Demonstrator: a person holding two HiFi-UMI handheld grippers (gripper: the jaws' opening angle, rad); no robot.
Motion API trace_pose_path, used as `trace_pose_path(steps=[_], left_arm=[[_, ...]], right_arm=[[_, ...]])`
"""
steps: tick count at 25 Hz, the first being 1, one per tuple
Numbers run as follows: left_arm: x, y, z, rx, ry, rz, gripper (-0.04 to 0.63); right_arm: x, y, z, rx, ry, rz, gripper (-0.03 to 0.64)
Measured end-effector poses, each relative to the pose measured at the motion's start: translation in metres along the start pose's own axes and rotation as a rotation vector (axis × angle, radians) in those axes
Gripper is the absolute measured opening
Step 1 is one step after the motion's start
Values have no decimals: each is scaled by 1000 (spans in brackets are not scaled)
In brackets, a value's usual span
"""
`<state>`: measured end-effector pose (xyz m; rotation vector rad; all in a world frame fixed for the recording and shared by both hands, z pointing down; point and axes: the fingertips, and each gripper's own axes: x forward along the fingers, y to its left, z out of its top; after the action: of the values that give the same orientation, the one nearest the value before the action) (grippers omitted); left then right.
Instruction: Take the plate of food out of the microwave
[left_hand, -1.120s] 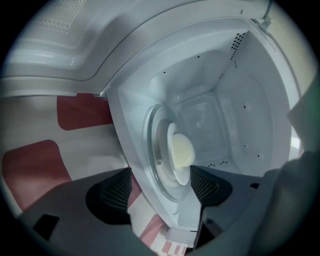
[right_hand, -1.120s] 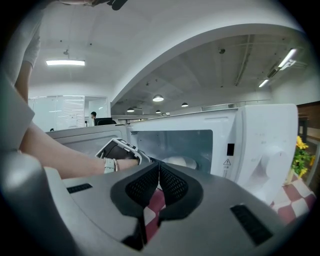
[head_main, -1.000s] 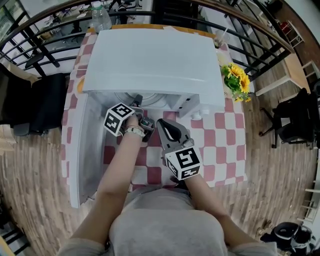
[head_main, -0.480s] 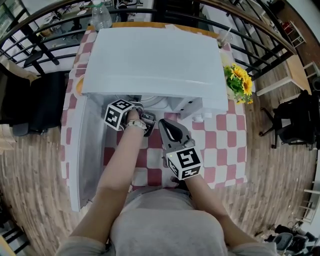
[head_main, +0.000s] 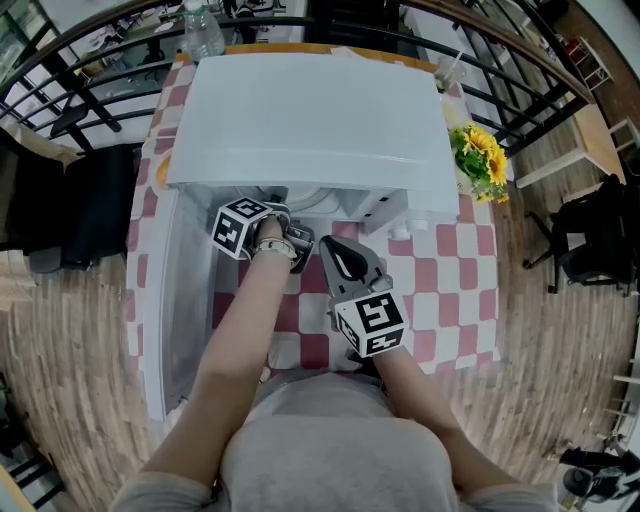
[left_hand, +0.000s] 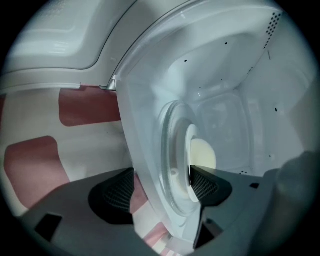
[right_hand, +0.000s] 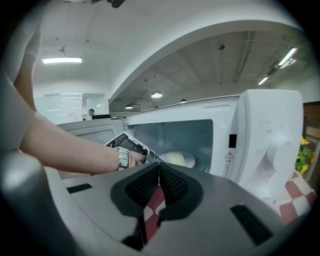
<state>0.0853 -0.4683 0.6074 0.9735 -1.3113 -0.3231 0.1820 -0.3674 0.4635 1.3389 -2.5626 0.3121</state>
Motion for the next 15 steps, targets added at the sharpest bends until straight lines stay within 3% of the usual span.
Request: trace_pose_path(steps=[10,15], left_arm=[[-8,6,-7,11,34,1,348],[-16,4,-10,21,45,-17,277]], right_arm=[[-5,8,2,-28,2,19,26],[-6,12,3,-34,3,27,26]])
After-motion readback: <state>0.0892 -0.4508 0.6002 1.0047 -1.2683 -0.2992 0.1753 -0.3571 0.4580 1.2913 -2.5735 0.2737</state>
